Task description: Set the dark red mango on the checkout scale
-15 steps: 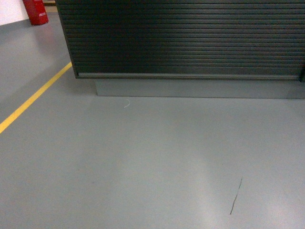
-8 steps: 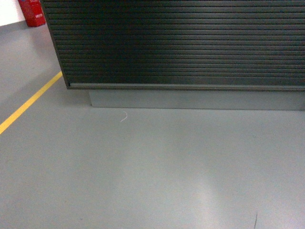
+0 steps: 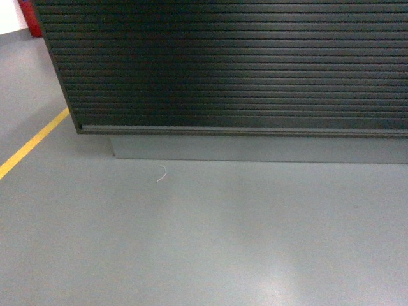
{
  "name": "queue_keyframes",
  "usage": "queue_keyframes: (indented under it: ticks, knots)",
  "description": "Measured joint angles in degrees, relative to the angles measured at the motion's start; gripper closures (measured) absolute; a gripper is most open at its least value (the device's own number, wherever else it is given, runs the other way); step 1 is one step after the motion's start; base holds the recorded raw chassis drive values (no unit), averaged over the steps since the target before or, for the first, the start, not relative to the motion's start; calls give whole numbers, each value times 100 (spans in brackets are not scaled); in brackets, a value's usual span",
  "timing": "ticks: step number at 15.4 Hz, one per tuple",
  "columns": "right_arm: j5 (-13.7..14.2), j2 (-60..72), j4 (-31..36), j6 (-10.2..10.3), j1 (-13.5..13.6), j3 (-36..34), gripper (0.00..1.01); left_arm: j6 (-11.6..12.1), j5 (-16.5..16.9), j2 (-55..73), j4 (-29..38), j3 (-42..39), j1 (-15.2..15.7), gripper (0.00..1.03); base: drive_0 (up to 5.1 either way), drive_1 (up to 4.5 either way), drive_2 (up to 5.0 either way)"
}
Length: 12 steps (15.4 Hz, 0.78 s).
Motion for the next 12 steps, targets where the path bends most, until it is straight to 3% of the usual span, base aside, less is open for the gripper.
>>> queue_keyframes:
  ticks: [12]
  knots:
    - [0, 0, 2, 0, 0, 0, 3, 0, 2, 0, 0, 0, 0, 5, -3, 398, -403]
